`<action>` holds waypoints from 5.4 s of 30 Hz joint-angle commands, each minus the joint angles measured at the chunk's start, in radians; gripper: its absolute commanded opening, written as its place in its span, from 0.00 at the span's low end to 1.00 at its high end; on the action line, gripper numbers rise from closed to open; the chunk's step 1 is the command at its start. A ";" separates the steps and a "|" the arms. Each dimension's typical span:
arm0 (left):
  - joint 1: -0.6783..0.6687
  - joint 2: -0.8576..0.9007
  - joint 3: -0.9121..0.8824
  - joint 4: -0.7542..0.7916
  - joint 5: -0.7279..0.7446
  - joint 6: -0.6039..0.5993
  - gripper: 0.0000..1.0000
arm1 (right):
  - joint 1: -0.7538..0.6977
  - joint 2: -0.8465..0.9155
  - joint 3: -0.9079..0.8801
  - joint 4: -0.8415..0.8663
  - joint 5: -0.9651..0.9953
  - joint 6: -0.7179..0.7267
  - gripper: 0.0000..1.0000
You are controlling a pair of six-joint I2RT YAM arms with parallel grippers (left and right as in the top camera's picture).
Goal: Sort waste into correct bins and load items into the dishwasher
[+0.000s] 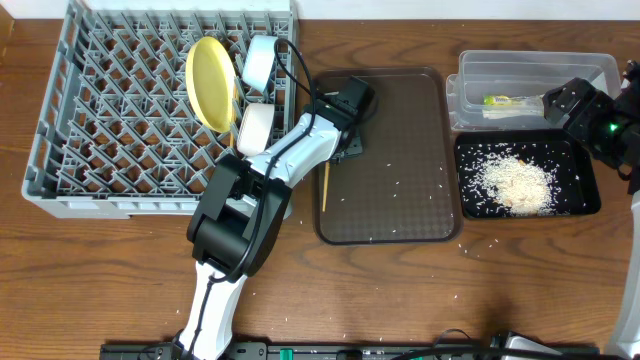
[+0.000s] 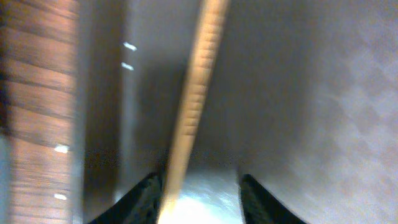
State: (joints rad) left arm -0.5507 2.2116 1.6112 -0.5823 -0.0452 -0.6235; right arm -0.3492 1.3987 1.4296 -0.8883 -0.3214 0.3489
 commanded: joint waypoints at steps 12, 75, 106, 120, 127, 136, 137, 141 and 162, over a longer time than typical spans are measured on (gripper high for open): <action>-0.048 -0.037 0.007 -0.068 0.303 0.143 0.07 | -0.001 0.002 0.015 0.002 -0.001 0.006 0.99; -0.208 -0.040 -0.040 -0.041 0.048 -0.124 0.31 | -0.001 0.002 0.015 0.002 -0.001 0.006 0.99; -0.208 -0.055 -0.021 -0.125 -0.053 -0.114 0.30 | -0.001 0.002 0.015 0.002 -0.001 0.006 0.99; -0.206 -0.099 -0.021 -0.138 -0.070 -0.114 0.31 | -0.001 0.002 0.015 0.002 -0.001 0.006 0.99; -0.205 -0.122 -0.023 -0.150 -0.124 -0.115 0.31 | -0.001 0.002 0.015 0.001 -0.001 0.006 0.99; -0.205 -0.119 -0.091 -0.120 -0.180 -0.214 0.31 | -0.001 0.002 0.015 0.002 -0.001 0.006 0.99; -0.205 -0.119 -0.097 -0.111 -0.180 -0.219 0.31 | -0.001 0.002 0.015 0.001 -0.001 0.006 0.99; -0.206 -0.119 -0.119 -0.076 -0.173 -0.232 0.31 | -0.001 0.002 0.015 0.002 -0.001 0.006 0.99; -0.208 -0.080 -0.122 -0.059 -0.120 -0.270 0.26 | -0.001 0.002 0.015 0.002 -0.001 0.006 0.99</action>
State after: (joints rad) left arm -0.7605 2.1117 1.4990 -0.6418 -0.1734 -0.8726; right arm -0.3492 1.3987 1.4296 -0.8883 -0.3214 0.3489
